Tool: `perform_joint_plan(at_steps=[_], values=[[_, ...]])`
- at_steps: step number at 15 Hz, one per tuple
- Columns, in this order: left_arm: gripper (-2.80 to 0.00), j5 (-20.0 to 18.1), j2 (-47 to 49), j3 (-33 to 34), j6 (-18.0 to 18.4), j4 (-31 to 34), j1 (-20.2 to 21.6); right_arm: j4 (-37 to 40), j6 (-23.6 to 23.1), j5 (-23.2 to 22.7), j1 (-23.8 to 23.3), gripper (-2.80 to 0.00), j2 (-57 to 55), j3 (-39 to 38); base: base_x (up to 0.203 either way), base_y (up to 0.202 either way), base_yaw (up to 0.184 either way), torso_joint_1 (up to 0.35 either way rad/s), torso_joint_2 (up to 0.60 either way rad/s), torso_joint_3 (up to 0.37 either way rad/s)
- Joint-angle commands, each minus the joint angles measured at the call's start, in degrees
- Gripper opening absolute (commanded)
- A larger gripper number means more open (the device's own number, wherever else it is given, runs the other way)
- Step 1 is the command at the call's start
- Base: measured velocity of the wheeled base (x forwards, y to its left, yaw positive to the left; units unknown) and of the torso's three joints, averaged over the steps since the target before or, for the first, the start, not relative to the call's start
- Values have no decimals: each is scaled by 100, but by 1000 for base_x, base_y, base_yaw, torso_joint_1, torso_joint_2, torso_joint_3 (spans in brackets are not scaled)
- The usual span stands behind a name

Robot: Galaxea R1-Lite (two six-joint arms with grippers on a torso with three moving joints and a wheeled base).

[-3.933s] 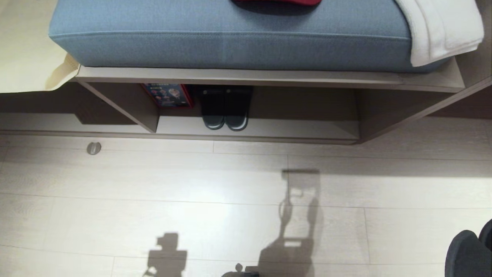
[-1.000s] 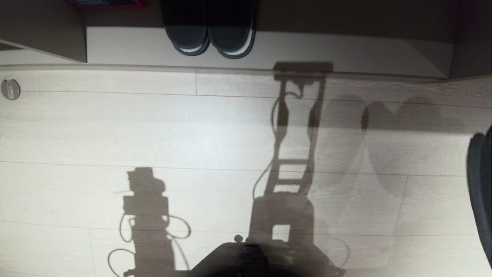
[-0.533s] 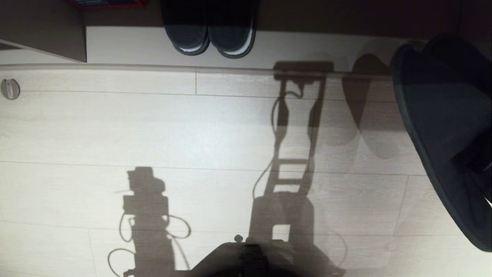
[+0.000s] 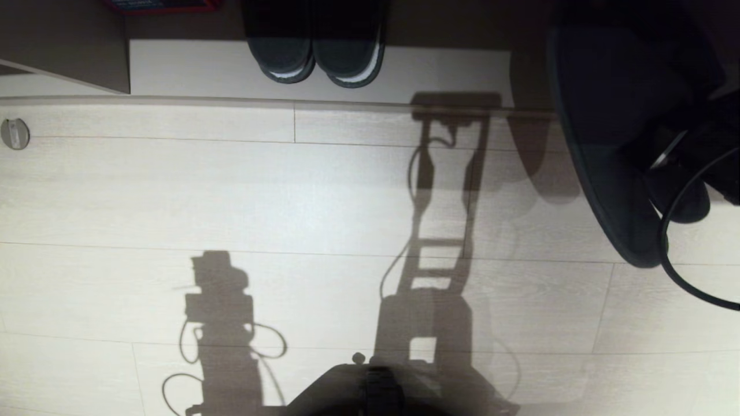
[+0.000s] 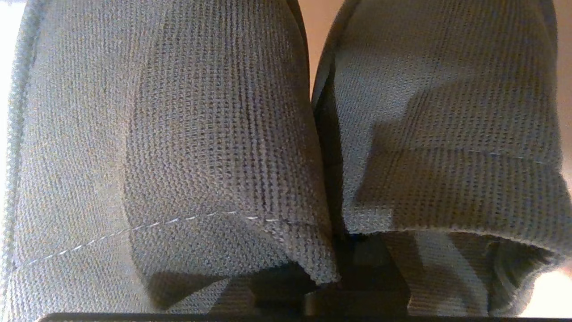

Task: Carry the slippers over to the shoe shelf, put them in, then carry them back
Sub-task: Place the slippers into the shoe cabinet

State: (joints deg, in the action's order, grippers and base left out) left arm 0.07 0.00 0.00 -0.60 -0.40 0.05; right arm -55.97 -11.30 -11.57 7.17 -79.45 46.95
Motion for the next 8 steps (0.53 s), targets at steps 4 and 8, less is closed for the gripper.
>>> perform_joint_plan(at_steps=[4, 8], values=[[-280, 1, -9, 0, -2, -4, 4, -121, -6, -1, -5, -280, -917, 1310, 0, 0, 0, 0, 0, 0], [-280, 1, -9, 0, -2, -4, 4, -211, 14, 290, -13, -280, -1576, 2268, 0, 0, 0, 0, 0, 0]])
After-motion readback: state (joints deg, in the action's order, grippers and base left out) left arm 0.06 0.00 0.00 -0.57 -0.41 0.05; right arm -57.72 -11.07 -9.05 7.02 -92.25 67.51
